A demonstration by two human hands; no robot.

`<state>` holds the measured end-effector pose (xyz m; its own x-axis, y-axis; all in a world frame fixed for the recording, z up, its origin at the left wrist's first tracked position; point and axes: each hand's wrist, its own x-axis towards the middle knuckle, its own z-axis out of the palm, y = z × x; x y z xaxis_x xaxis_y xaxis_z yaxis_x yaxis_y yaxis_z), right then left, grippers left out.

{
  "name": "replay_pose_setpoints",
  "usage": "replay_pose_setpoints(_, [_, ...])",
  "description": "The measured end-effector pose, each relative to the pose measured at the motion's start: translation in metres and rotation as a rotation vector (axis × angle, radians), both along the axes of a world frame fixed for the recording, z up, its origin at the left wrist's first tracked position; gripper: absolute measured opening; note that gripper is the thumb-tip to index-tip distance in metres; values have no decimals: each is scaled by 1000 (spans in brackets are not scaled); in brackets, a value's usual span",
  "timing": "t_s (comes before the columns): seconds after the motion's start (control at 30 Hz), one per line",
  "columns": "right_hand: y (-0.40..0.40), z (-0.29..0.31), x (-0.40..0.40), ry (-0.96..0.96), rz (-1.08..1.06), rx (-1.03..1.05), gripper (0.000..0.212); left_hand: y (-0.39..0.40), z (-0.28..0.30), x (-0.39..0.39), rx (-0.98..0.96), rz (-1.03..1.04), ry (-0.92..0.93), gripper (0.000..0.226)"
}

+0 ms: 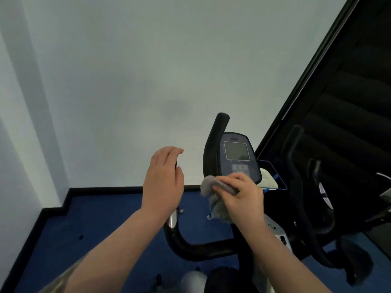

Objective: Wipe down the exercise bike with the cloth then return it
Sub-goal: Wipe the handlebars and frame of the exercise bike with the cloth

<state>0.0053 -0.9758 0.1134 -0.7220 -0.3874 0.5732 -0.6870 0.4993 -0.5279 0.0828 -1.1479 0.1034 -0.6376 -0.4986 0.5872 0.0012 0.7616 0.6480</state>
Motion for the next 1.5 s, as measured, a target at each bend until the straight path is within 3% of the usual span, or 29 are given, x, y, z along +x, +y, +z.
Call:
replay_pose_setpoints(0.2, [-51, 24, -32, 20, -36, -86, 13, 6, -3, -5, 25, 27, 33, 42])
replay_pose_setpoints(0.47, [-24, -3, -17, -29, -56, -150, 13, 8, -8, -8, 29, 53, 59, 44])
replay_pose_setpoints(0.67, [-50, 31, -39, 24, -61, -182, 9, 8, -8, -9, -4, 66, 42, 45])
replay_pose_setpoints(0.8, [-37, 77, -55, 170, -166, -452, 13, 8, -10, -8, 15, 64, 69, 45])
replay_pose_setpoints(0.87, [-44, 105, -61, 221, -57, -364, 14, 7, -10, -9, 7, 66, 71, 46])
replay_pose_setpoints(0.93, [-58, 117, -62, 167, 60, -154, 18, 6, -11, -9, 4, 67, 60, 46])
replay_pose_setpoints(1.0, [-64, 113, -62, 59, 118, -90, 21, 7, -10, -9, 7, 67, 55, 47])
replay_pose_setpoints(1.2, [-38, 69, -63, -353, 79, -476, 21, 6, -11, -9, 8, 65, 57, 45])
replay_pose_setpoints(1.33, [-63, 67, -62, -461, 124, -750, 14, 6, -10, -10, 1, 64, 60, 45])
replay_pose_setpoints(1.4, [-67, 53, -53, -449, 98, -725, 18, 6, -11, -11, -1, 69, 50, 44])
replay_pose_setpoints(1.5, [-46, 24, -36, -402, 99, -490, 35, 6, -11, -10, 10, 71, 57, 44])
